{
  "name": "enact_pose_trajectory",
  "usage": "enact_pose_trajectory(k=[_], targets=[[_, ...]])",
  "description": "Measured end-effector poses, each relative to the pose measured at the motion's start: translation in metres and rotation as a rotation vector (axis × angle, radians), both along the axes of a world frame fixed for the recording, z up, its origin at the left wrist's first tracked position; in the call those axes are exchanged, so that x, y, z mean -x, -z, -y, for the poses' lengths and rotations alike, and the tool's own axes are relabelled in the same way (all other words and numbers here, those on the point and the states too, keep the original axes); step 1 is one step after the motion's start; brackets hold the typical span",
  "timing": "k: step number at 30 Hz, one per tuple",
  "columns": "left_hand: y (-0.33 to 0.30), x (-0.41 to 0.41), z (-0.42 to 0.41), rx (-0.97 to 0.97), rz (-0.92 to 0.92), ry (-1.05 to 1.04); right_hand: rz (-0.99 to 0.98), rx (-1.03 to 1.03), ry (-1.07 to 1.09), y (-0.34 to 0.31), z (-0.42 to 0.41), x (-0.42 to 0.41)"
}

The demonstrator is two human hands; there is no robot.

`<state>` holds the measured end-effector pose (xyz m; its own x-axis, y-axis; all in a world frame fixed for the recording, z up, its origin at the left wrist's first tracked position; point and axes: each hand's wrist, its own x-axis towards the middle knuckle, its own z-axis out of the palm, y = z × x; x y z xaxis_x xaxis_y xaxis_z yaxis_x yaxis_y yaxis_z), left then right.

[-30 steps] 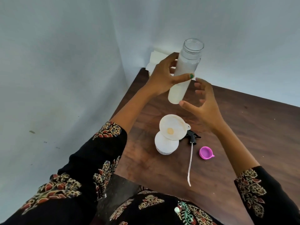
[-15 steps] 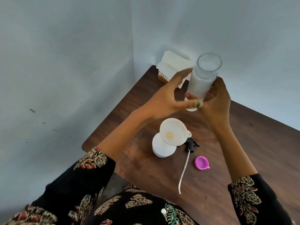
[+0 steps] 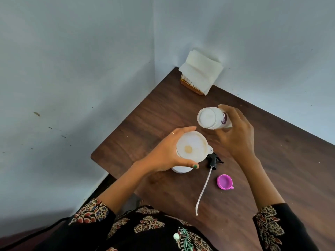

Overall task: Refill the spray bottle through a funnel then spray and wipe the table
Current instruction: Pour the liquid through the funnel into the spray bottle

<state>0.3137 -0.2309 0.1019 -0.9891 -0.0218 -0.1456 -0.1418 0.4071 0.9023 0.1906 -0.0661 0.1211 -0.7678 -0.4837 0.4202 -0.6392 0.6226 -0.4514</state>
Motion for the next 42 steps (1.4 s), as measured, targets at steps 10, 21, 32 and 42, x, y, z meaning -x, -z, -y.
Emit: enact_pose_trajectory(k=[10,21,32,42], targets=[[0.004,-0.001,0.002,-0.026,0.051,-0.044,-0.134,-0.052,-0.05,0.021,-0.003,0.005],[0.005,0.001,0.002,-0.016,0.036,-0.039,-0.172,-0.057,-0.054,0.023,-0.007,0.005],[0.006,0.002,0.003,-0.026,0.019,-0.02,-0.229,-0.078,-0.045,0.022,-0.008,0.004],[0.011,0.003,0.006,-0.098,0.029,-0.033,-0.279,-0.075,-0.03,0.017,-0.006,0.002]])
